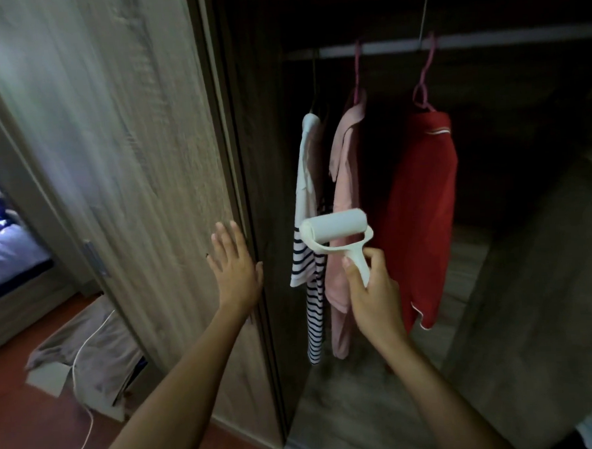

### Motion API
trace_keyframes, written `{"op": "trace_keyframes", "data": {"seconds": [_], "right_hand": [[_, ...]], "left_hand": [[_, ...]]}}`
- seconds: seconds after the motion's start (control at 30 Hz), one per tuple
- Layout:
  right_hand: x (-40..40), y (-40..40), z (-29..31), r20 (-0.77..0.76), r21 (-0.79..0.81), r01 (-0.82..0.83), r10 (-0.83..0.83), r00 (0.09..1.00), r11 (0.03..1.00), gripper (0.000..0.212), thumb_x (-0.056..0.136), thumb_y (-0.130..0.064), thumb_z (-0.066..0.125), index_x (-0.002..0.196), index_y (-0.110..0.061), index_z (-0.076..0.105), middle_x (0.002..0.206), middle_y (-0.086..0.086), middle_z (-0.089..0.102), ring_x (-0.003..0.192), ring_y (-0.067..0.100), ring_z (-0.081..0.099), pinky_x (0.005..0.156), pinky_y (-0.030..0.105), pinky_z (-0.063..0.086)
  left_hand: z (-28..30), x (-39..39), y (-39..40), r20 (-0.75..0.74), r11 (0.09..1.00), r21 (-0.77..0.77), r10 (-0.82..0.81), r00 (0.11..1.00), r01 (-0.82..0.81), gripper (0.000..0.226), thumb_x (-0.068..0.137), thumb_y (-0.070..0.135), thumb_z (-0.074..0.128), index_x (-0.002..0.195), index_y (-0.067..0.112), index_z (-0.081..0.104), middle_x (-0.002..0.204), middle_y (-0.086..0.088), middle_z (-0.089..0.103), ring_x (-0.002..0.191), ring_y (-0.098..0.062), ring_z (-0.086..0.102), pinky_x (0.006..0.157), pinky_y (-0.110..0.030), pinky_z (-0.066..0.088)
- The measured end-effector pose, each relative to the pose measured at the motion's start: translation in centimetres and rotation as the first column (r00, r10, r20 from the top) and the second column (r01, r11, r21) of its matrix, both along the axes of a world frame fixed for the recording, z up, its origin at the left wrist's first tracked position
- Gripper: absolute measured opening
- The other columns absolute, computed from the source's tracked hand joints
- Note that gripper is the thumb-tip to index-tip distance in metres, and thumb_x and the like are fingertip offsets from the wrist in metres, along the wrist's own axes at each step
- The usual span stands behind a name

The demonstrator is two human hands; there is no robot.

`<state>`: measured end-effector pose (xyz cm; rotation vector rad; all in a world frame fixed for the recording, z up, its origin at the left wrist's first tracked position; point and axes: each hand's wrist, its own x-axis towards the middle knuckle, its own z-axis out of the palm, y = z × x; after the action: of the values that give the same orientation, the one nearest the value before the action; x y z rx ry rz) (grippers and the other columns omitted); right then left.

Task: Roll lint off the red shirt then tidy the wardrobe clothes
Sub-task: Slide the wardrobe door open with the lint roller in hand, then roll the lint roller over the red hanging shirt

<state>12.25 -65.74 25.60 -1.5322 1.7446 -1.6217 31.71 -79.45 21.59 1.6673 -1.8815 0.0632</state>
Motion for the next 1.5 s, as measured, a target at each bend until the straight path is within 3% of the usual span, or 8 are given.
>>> {"op": "trace_keyframes", "data": {"seconds": [0.13,0.27,0.4,0.57,0.73,1.0,1.2,1.5], "right_hand": [[-2.9,2.8,3.0,0.040,-0.217,0.099,-0.093,0.995,0.971,0.010,0.096,-0.031,0.052,0.103,-0.024,0.050,0.067,-0.012,0.055,0.060,-0.007,0.055,0.050,0.007,0.037],[-7.5,3.9,5.7,0.069,-0.305,0.228,-0.217,0.974,0.925,0.013,0.097,-0.033,0.050,0.105,-0.022,0.049,0.072,-0.009,0.056,0.062,-0.002,0.055,0.053,0.010,0.038],[-12.6,3.4,6.6,0.131,-0.332,0.336,-0.310,0.942,0.881,0.014,0.098,-0.037,0.049,0.103,-0.025,0.048,0.079,-0.010,0.059,0.070,0.009,0.059,0.065,0.031,0.047],[-17.2,2.6,5.6,0.166,-0.286,0.380,-0.345,0.924,0.879,0.014,0.097,-0.039,0.049,0.101,-0.025,0.048,0.081,-0.011,0.059,0.072,0.004,0.059,0.067,0.032,0.049],[-19.2,1.1,5.4,0.096,-0.224,0.324,-0.310,0.946,0.919,0.012,0.098,-0.035,0.049,0.097,-0.024,0.048,0.071,-0.007,0.056,0.061,-0.002,0.054,0.051,0.012,0.038],[-17.0,-2.8,6.3,0.138,-0.173,0.152,-0.129,0.982,0.973,0.016,0.099,-0.038,0.045,0.101,-0.022,0.048,0.068,-0.005,0.053,0.055,0.008,0.050,0.050,0.022,0.038],[-13.2,-6.3,8.8,0.182,-0.254,0.044,0.003,0.983,0.966,0.011,0.098,-0.032,0.048,0.098,-0.021,0.047,0.061,-0.008,0.050,0.048,-0.003,0.051,0.044,0.013,0.037],[-9.0,-8.9,4.1,0.164,-0.139,0.006,0.017,0.986,0.990,0.016,0.096,-0.038,0.048,0.101,-0.023,0.048,0.064,-0.005,0.060,0.052,0.005,0.056,0.046,0.023,0.038]], "left_hand": [[2.4,-4.9,1.7,-0.007,0.946,-0.250,-0.216,0.976,0.207,0.071,0.093,0.024,0.051,0.152,0.012,0.014,0.159,-0.018,0.000,0.147,-0.036,-0.001,0.115,-0.055,0.012],[6.3,-12.6,3.3,0.024,0.749,-0.458,-0.529,0.848,0.479,0.034,0.096,0.020,0.047,0.124,0.005,0.059,0.146,-0.020,0.040,0.137,-0.035,0.035,0.115,-0.048,0.027],[8.5,-20.2,6.3,-0.061,0.681,-0.456,-0.666,0.743,0.573,0.037,0.094,0.033,0.050,0.120,0.009,0.062,0.129,-0.009,0.057,0.117,-0.025,0.053,0.099,-0.040,0.044],[7.8,-24.8,7.1,-0.234,0.861,-0.131,-0.508,0.829,0.491,0.091,0.080,0.068,0.053,0.146,0.012,0.026,0.139,-0.008,0.046,0.121,-0.027,0.047,0.101,-0.043,0.043],[7.0,-23.6,5.1,-0.165,0.885,-0.201,-0.453,0.876,0.420,0.018,0.093,0.020,0.046,0.108,0.014,0.054,0.095,-0.009,0.067,0.087,-0.033,0.064,0.072,-0.044,0.050],[6.9,-17.6,5.4,-0.462,0.944,-0.286,-0.285,0.840,0.163,0.030,0.090,-0.002,0.033,0.116,0.011,0.043,0.091,-0.007,0.060,0.077,-0.021,0.057,0.078,-0.042,0.050],[9.4,-13.5,5.9,-0.263,0.942,-0.282,-0.256,0.930,0.180,0.038,0.094,0.051,0.040,0.109,0.016,0.048,0.084,-0.002,0.066,0.073,-0.021,0.065,0.067,-0.039,0.053],[10.8,-10.3,6.0,0.026,0.969,-0.243,0.056,0.998,-0.048,0.013,0.098,0.023,0.044,0.092,0.012,0.040,0.048,0.007,0.037,0.043,-0.024,0.048,0.049,-0.033,0.038]]}}
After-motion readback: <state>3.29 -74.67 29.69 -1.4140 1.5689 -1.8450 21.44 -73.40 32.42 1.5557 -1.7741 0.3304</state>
